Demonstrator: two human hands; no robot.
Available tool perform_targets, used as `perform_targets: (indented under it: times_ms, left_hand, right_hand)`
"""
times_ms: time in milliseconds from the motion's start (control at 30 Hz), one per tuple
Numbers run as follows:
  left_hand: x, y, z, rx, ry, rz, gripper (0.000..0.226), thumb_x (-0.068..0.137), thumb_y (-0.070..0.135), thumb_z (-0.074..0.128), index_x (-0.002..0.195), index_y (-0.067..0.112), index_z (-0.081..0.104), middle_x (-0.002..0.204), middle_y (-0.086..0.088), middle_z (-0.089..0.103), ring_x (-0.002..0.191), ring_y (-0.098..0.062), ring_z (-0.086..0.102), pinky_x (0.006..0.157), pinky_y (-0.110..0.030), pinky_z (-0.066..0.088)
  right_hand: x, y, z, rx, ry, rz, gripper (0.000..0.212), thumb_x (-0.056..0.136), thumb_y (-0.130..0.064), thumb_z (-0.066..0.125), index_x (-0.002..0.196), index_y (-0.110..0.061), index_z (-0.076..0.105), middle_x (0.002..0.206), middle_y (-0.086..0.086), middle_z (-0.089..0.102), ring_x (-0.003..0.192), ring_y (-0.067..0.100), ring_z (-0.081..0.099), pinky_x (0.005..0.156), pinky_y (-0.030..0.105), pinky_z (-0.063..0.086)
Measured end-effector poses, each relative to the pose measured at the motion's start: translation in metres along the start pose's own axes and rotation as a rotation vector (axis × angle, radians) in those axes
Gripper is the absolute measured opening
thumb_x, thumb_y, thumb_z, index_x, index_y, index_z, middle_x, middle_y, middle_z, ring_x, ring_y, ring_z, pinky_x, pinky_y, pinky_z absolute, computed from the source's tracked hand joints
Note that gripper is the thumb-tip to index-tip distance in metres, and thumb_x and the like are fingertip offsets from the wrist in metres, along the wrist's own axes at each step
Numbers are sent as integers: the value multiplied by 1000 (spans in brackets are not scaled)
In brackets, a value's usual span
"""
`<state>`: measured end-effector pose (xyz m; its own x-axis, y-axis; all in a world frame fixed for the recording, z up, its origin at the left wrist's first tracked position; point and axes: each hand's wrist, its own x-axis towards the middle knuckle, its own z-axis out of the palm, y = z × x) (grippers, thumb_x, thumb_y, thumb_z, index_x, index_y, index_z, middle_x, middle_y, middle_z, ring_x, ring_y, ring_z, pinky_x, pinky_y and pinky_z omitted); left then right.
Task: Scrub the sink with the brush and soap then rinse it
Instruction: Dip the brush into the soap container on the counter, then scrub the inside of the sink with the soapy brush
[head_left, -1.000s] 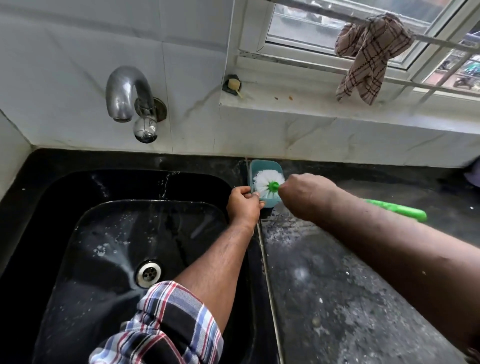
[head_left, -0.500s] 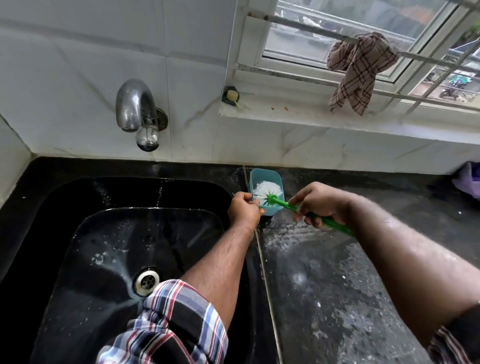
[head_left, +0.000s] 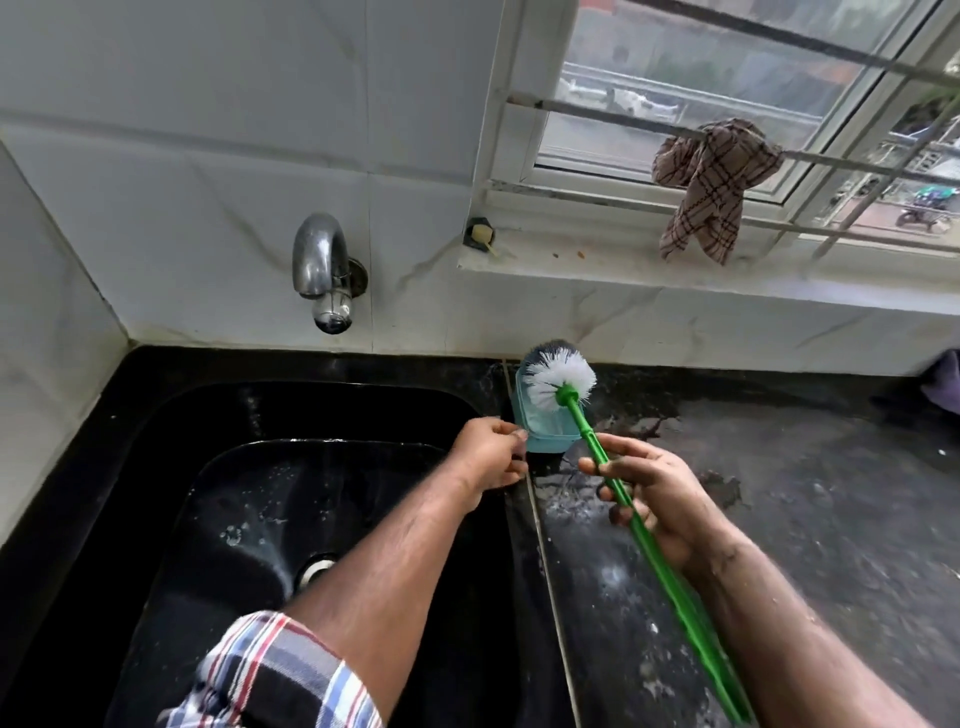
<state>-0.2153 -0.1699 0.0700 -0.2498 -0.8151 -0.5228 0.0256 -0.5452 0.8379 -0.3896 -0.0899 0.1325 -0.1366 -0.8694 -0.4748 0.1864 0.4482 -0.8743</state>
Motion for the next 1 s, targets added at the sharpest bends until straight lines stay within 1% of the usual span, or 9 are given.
perform_targets:
  times_ms: [100, 200, 267, 367, 533, 733, 867, 933, 1000]
  left_hand:
    - [-32, 2, -24, 60, -236, -32, 33, 95, 38, 60, 114, 12, 67, 95, -1, 71, 80, -17, 68, 76, -30, 55]
    - [-50, -3, -61, 271, -242, 2, 32, 94, 43, 60, 112, 18, 69, 101, 2, 73, 81, -14, 68, 73, -28, 52]
    - [-58, -6, -109, 571, -68, 94, 23, 94, 32, 63, 110, 18, 71, 105, -3, 73, 81, -14, 67, 72, -29, 51]
    - [-73, -9, -216, 1090, 329, 176, 33, 88, 21, 66, 120, 19, 69, 120, -4, 70, 108, -20, 65, 95, -29, 50]
    - [-94, -30, -380, 1512, 567, 13, 58, 80, 24, 60, 136, 15, 52, 139, -18, 48, 122, -38, 53, 103, -46, 46]
    - [-96, -51, -412, 1595, 344, -127, 72, 95, 17, 49, 152, -6, 13, 156, -28, 20, 142, -39, 31, 117, -39, 26]
    - [-90, -66, -419, 1609, 317, -142, 75, 95, 20, 52, 152, -6, 10, 158, -30, 13, 143, -39, 30, 117, -39, 27]
    - [-90, -66, -421, 1575, 298, -157, 74, 96, 19, 50, 153, -5, 10, 159, -29, 11, 144, -38, 29, 117, -40, 27]
    - [-89, -63, -422, 1569, 287, -151, 74, 96, 20, 51, 153, -4, 10, 159, -27, 11, 144, -38, 28, 117, -42, 28]
  right_hand:
    - [-19, 13, 23, 154, -138, -10, 45, 86, 9, 49, 126, -8, 61, 112, 19, 68, 56, 18, 55, 38, 21, 39]
    - [-39, 40, 52, 126, -218, 33, 35, 92, -10, 55, 124, -19, 63, 107, 15, 70, 50, 16, 54, 36, 17, 38]
    - [-52, 70, 71, -55, -151, 94, 27, 95, -12, 54, 119, -19, 65, 85, 12, 69, 42, 12, 42, 35, 13, 27]
    - [-60, 108, 108, -53, -151, 232, 34, 86, 4, 49, 111, -10, 66, 75, 10, 61, 42, 13, 34, 41, 13, 18]
    - [-14, 127, 172, 150, -31, 224, 30, 87, 13, 42, 104, -9, 54, 70, 8, 55, 40, 8, 35, 33, 13, 22]
    - [48, 136, 270, 42, 144, 122, 29, 92, 7, 35, 79, -17, 44, 66, 7, 46, 39, 7, 42, 34, 17, 33]
    - [36, 173, 364, -404, -207, 41, 17, 85, -8, 50, 81, -22, 59, 74, -3, 60, 59, 10, 55, 54, 25, 49]
    - [30, 174, 380, -351, -250, 45, 20, 84, -5, 49, 80, -22, 58, 70, -5, 57, 56, 8, 52, 50, 23, 46]
    - [38, 163, 357, -132, -99, 82, 27, 88, 4, 42, 82, -19, 55, 65, 1, 51, 43, 7, 47, 39, 18, 39]
